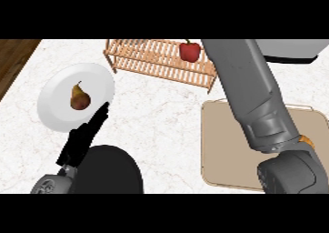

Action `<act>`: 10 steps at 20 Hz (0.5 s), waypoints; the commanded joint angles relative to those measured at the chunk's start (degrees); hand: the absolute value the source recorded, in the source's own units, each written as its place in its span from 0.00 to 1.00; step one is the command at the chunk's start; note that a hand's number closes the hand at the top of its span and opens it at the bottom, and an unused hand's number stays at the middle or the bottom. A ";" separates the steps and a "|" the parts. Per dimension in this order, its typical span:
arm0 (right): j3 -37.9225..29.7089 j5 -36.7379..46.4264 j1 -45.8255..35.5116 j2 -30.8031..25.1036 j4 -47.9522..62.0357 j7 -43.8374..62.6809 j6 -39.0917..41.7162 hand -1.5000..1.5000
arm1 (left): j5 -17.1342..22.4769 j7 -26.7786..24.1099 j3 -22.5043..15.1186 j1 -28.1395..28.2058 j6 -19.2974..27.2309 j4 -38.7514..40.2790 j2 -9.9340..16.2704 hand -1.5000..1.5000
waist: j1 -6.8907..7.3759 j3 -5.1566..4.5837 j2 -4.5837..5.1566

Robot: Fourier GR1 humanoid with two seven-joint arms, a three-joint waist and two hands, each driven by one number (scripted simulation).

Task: Pick the bell pepper from the tray and place it in the tiered shelf

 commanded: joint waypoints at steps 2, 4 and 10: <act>-1.57 -4.25 -0.41 0.08 -0.53 -9.09 -11.33 0.00 | 0.05 0.49 0.91 0.34 0.71 0.51 -0.05 0.50 | -1.57 -0.08 -0.70; -0.68 -3.29 -0.31 0.08 0.06 -9.49 -17.99 0.00 | -0.64 0.16 1.03 -0.49 1.30 1.44 -0.13 0.50 | -2.40 -0.12 -0.99; -1.71 2.10 2.84 -1.11 -3.62 -7.18 -28.37 0.00 | 2.34 1.09 4.53 3.12 -0.22 -1.22 2.71 0.50 | -6.02 -0.12 -2.55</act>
